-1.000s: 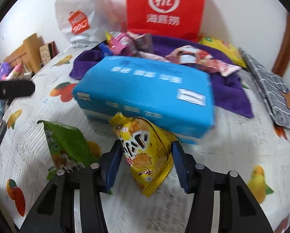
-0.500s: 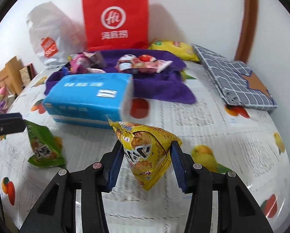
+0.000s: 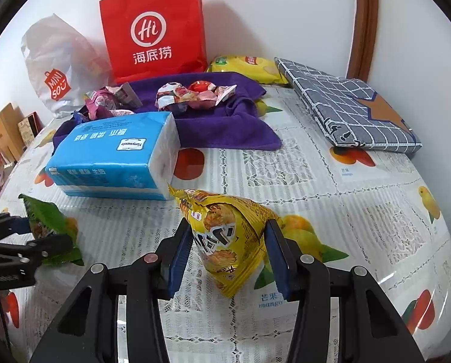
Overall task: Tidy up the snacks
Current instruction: 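Grasp the yellow chip bag with the right tool while the left tool grasps the green chip bag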
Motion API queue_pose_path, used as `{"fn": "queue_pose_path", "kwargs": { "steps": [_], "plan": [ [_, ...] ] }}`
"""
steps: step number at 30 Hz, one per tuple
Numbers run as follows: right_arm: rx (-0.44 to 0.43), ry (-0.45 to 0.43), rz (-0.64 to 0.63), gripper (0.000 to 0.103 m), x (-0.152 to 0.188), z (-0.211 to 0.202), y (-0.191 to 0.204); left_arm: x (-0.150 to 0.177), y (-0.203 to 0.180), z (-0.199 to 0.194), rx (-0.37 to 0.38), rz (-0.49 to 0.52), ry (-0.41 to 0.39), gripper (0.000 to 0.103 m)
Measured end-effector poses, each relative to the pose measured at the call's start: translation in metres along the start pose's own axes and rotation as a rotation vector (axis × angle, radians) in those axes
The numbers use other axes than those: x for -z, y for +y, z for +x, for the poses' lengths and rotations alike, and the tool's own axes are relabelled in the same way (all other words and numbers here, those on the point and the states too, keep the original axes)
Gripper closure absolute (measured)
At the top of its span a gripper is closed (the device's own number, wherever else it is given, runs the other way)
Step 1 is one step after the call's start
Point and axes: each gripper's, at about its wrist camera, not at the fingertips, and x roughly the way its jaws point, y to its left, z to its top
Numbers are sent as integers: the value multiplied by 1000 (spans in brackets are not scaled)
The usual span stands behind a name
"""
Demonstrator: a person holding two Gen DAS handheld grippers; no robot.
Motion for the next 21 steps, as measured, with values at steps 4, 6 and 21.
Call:
{"fn": "queue_pose_path", "kwargs": {
  "steps": [4, 6, 21],
  "plan": [
    [-5, -9, 8, 55, -1, -2, -2, 0, -5, -1, 2, 35, -31, 48],
    [-7, -11, 10, 55, -1, -3, -3, -1, -5, -3, 6, 42, -37, 51],
    [-15, -39, -6, 55, -7, -15, 6, 0, 7, -23, 51, 29, -84, 61]
  ]
}}
